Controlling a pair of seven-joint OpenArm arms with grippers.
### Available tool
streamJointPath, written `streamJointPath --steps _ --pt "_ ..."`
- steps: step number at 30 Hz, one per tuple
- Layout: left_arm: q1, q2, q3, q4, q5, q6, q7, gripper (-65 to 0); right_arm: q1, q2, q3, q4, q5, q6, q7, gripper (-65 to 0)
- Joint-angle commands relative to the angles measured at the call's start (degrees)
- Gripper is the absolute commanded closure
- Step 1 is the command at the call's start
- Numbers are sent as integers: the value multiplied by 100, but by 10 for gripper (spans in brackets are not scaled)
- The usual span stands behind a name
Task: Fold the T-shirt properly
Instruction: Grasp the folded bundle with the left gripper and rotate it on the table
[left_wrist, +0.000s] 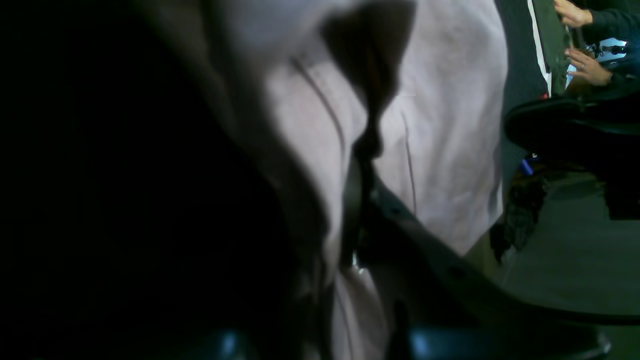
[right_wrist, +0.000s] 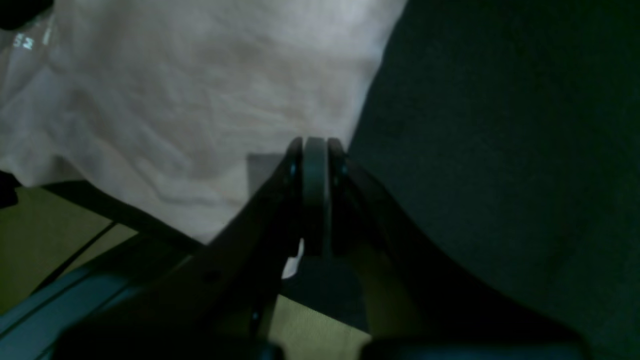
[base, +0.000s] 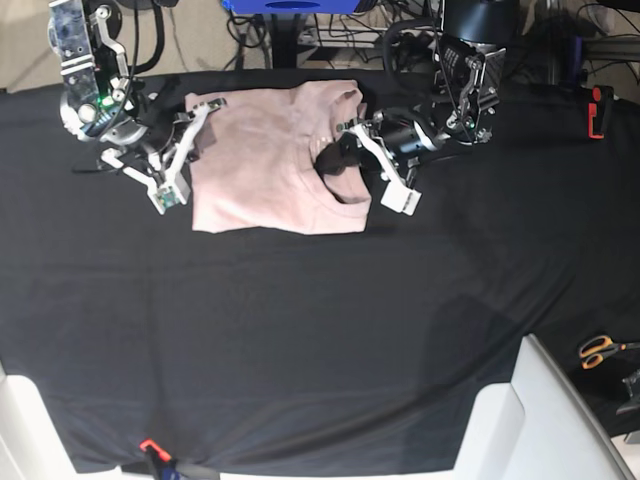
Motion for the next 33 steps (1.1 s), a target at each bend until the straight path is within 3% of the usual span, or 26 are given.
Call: streamJointPath --steps 1,7,11,16,23,33 --pt "-16 -5 17 -39 74 106 256 0 22 9 206 88 34 3 193 -20" --pt "-121 -374 157 436 91 106 897 0 -93 -325 1296 80 34 3 641 -20" --pt "-473 -849 1071 744 276 106 1372 0 -84 -396 1744 80 34 3 641 -20" --pt "-1273 -1245 2478 752 847 106 1495 0 -84 -396 1744 80 34 3 641 -20" --pt "-2460 -1209 3806 761 1981 106 1970 0 -93 -404 1744 80 34 3 641 -20" --pt "-3708 -788 5625 339 2588 106 1917 0 -207 -563 1779 80 25 -23 641 -20"
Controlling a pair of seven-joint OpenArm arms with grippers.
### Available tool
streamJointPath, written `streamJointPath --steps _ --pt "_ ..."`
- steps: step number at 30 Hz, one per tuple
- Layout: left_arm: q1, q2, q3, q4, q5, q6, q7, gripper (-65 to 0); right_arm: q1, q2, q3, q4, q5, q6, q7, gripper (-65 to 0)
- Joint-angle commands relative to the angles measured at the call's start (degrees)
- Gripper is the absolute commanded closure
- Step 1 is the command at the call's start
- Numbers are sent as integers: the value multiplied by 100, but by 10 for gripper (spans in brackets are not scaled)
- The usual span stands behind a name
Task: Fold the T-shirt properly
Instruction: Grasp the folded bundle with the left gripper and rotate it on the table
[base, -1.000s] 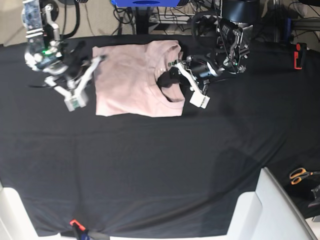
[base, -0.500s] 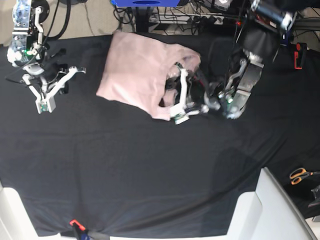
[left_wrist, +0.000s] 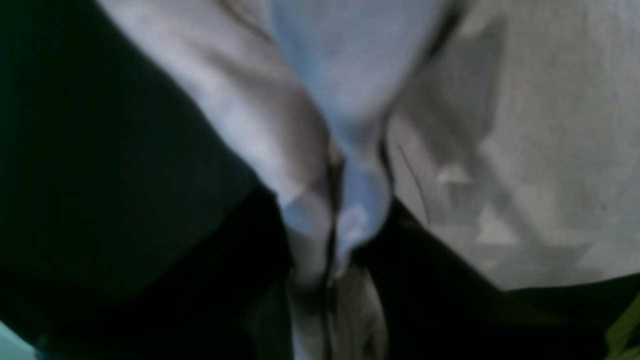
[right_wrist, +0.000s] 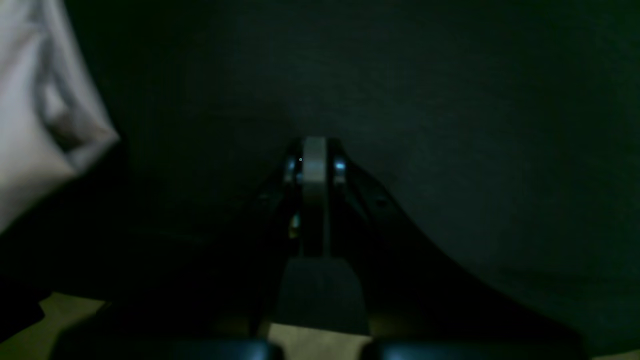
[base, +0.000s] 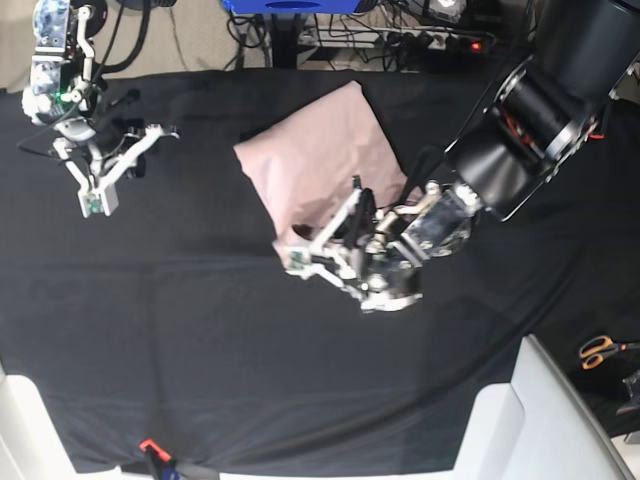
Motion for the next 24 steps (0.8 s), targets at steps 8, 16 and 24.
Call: streamJointPath --steps 8,16,24 --pt "-598 520 336 -215 40 34 -500 0 16 45 29 88 34 -1 103 -20" --pt "-871 995 670 -1112 40 34 -949 0 16 45 38 88 34 -10 103 -20" --pt "-1073 1311 696 -1719 40 34 -1107 0 -37 54 38 88 34 -10 112 -20"
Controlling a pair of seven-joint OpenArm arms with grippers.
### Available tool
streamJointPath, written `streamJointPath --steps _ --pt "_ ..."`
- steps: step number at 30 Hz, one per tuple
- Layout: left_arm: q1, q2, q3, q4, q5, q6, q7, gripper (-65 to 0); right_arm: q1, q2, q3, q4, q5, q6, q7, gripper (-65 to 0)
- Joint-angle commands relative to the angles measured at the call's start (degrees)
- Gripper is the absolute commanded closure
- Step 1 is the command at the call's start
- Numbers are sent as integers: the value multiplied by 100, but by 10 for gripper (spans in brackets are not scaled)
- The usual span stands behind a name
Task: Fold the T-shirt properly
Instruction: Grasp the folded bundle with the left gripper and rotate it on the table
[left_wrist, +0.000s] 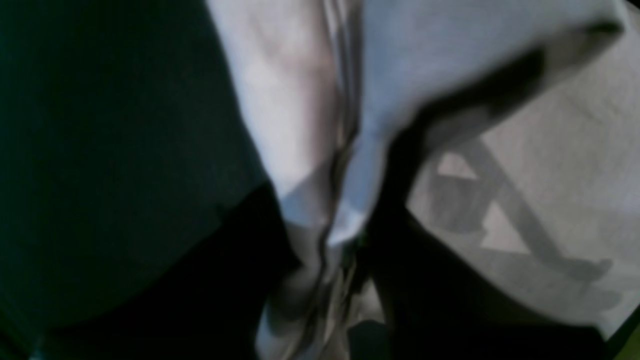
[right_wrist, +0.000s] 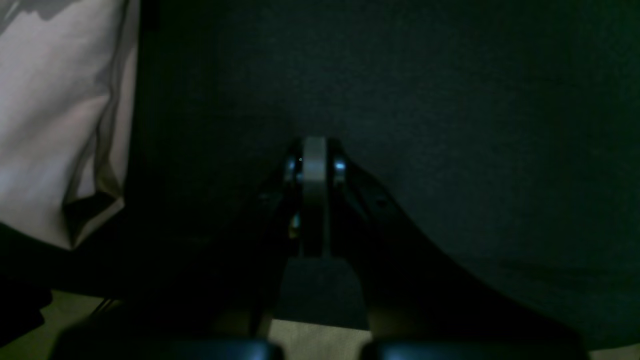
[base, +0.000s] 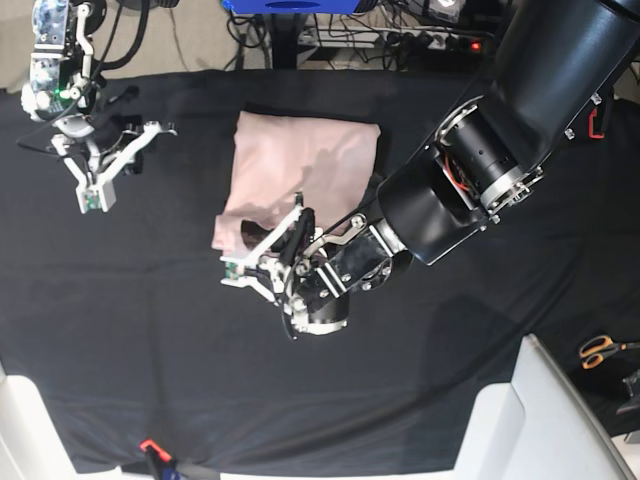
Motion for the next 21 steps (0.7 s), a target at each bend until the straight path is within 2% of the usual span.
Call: streamJointPath --steps 1,21 --pt "-253 57 -34 43 2 38 -56 0 29 34 27 88 39 -1 112 -20" --pt "-297 21 -87 16 -6 38 -12 0 20 34 27 88 39 -1 112 -20"
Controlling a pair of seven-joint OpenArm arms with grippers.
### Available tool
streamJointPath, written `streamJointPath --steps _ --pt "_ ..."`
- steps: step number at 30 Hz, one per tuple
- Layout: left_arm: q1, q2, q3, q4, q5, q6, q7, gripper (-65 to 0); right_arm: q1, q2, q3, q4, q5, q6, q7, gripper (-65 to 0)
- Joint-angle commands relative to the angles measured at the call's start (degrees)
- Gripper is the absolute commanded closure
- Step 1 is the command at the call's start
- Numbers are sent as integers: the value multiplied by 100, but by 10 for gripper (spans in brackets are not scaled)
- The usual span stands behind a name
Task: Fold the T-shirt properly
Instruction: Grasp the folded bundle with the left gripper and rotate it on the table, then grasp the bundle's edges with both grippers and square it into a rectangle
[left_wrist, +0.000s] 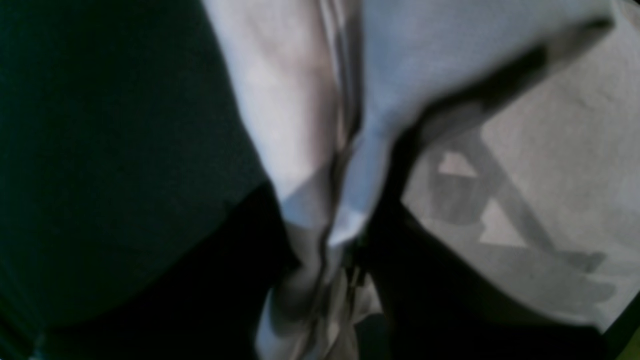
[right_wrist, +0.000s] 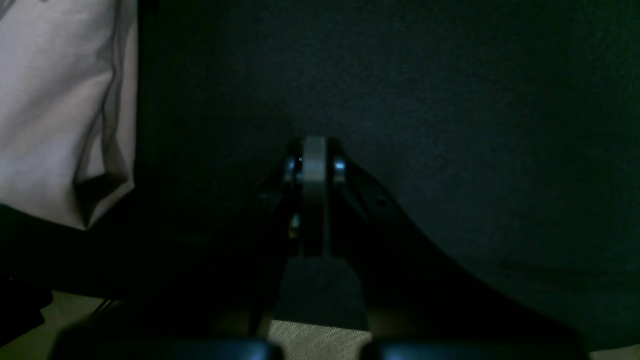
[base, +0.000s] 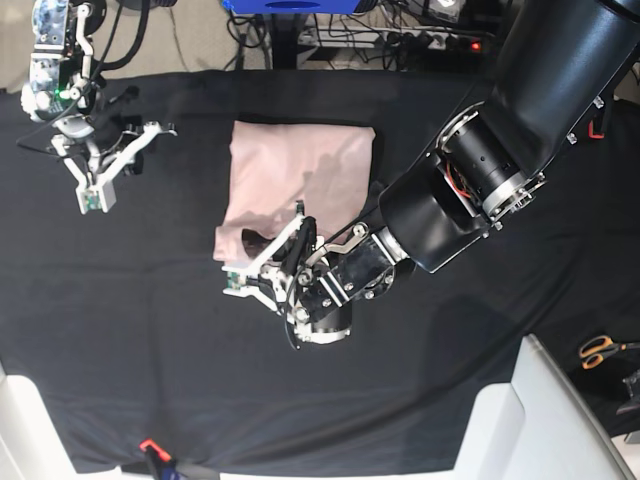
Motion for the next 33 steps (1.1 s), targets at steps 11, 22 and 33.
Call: streamJointPath --steps 11,22,33 --pt "-443 30 -926 87 13 38 -14 -508 -6 38 20 88 36 -1 110 -20" --pt "23 -392 -2421 2522 13 38 1489 -393 -332 38 -217 370 45 43 128 -20" --pt "3636 -972 -3625 5687 1367 38 1155 0 -402 443 -2160 800 36 43 136 -20"
